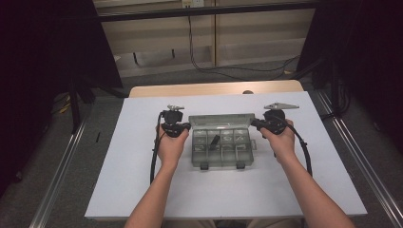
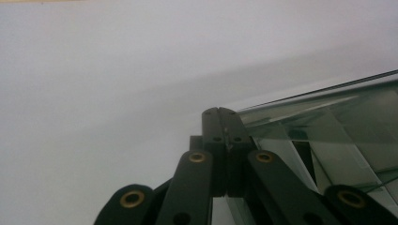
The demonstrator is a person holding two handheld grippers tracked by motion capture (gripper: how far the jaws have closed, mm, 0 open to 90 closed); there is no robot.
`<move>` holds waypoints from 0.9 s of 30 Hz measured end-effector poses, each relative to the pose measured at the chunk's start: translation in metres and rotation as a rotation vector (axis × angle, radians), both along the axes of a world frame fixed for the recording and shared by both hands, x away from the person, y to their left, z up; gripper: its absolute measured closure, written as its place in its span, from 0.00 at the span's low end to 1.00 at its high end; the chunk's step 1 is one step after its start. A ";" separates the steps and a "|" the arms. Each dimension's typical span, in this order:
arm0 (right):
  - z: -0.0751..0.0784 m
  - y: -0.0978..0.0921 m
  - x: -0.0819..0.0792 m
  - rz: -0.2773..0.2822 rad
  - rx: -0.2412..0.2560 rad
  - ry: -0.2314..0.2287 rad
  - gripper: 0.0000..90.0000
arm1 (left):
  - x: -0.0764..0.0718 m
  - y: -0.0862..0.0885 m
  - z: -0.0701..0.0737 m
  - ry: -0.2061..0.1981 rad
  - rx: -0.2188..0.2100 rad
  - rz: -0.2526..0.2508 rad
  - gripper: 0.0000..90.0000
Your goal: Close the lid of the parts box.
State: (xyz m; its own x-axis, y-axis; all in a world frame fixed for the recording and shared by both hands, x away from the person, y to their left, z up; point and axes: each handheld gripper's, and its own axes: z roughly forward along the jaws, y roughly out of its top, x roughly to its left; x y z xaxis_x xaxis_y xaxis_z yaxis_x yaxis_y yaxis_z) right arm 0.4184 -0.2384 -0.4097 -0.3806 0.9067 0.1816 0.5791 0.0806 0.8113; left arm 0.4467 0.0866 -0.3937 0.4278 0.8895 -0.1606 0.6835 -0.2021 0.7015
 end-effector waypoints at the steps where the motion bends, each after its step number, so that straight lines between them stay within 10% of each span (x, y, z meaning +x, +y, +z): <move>1: 0.000 0.000 0.000 0.000 0.000 -0.001 1.00 | 0.000 0.000 0.000 0.000 -0.003 0.001 1.00; 27: -0.006 0.000 -0.012 0.004 0.016 -0.015 1.00 | -0.011 0.003 -0.007 0.014 -0.013 -0.008 1.00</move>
State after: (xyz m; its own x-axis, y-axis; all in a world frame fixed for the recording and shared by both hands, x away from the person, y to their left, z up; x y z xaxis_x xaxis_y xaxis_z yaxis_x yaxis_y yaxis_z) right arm 0.4061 -0.2386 -0.4157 -0.3869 0.9022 0.1907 0.5667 0.0695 0.8210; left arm 0.4361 0.0898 -0.4006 0.4323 0.8840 -0.1782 0.6915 -0.1982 0.6946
